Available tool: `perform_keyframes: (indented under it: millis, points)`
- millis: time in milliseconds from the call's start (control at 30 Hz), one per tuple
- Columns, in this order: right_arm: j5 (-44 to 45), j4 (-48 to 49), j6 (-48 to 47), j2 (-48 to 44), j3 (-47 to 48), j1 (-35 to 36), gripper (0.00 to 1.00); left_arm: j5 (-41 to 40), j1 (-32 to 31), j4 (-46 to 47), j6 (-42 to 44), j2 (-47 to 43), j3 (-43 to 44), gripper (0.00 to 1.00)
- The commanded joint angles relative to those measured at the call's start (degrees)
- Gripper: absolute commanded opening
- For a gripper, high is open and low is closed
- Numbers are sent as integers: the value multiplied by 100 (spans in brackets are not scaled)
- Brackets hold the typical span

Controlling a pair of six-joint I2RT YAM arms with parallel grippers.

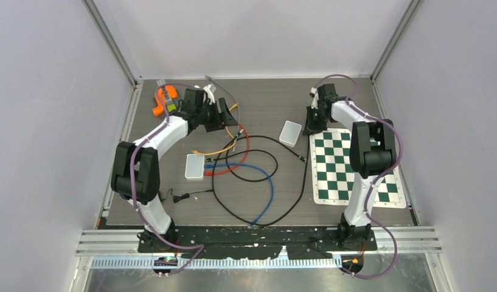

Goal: Insert the plug into the switch port
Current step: Adjust the switch port at the center of the board.

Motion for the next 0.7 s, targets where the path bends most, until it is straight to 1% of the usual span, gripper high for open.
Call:
perform_keyframes:
  millis: [0,167,300,433,567,667]
  points:
    - [73,455,336,-568,-404,60,5,220,-82,209,91,178,345,67]
    - [-49,813,553,-693,-942,307,5,171,-290,-68,286,465,741,68]
    - [-155,1059,637,-677,-965,607,5,179,-360,-87,308,644,941,68]
    - [-242,1256,811,-617,-922,942,5,228,-451,157,345,807,1027,68]
    - [-351,1249,828,-527,-844,1207,5,145,-631,38,403,1102,1195,68]
    - [-404,1289,808,-578,-1029,1356,5,132,-688,94,351,1290,1210,69]
